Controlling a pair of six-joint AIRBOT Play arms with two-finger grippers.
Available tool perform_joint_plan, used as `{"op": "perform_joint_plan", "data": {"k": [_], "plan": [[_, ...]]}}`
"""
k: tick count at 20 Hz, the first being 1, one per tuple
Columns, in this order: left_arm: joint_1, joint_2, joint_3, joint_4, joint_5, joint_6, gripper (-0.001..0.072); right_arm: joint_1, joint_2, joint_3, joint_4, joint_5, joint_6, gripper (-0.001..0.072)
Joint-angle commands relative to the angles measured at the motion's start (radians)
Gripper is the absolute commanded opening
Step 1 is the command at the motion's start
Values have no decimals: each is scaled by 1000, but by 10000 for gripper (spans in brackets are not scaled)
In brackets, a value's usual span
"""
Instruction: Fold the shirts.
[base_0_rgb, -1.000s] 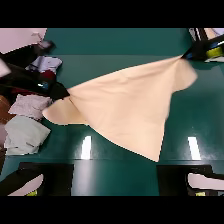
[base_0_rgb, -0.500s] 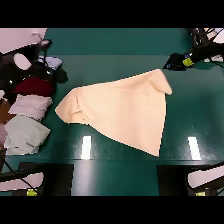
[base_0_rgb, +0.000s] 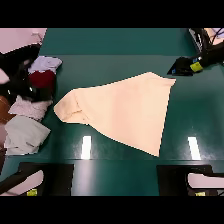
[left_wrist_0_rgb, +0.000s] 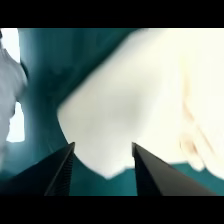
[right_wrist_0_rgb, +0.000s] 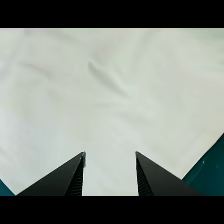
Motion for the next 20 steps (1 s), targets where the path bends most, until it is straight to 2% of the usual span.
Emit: {"op": "perform_joint_plan", "data": {"k": [1, 4, 8, 9, 13, 15, 18, 19, 20], "plan": [[8, 177, -320, -82, 74, -18, 439, 0, 140, -163, 1, -55, -11, 371], [8, 229, -487, -169, 204, 2, 439, 0, 214, -249, 2, -118, -11, 371], [8, 222, -533, -217, 389, 5, 439, 0, 248, -308, 2, -116, -11, 371], [8, 215, -534, -253, 420, 38, 438, 0, 248, -307, 2, -117, -11, 371], [8, 161, -534, -340, 428, 126, 436, 0, 248, -307, 4, -136, -11, 371], [8, 140, -534, -386, 435, 183, 359, 0, 248, -307, 5, -138, -10, 371], [8, 134, -534, -402, 476, 190, 357, 0, 248, -307, 4, -134, -10, 371], [8, 134, -534, -404, 481, 190, 164, 0, 248, -307, 3, -124, -10, 371], [8, 134, -533, -404, 479, 193, 32, 0, 248, -307, 1, -101, -10, 371]]}}
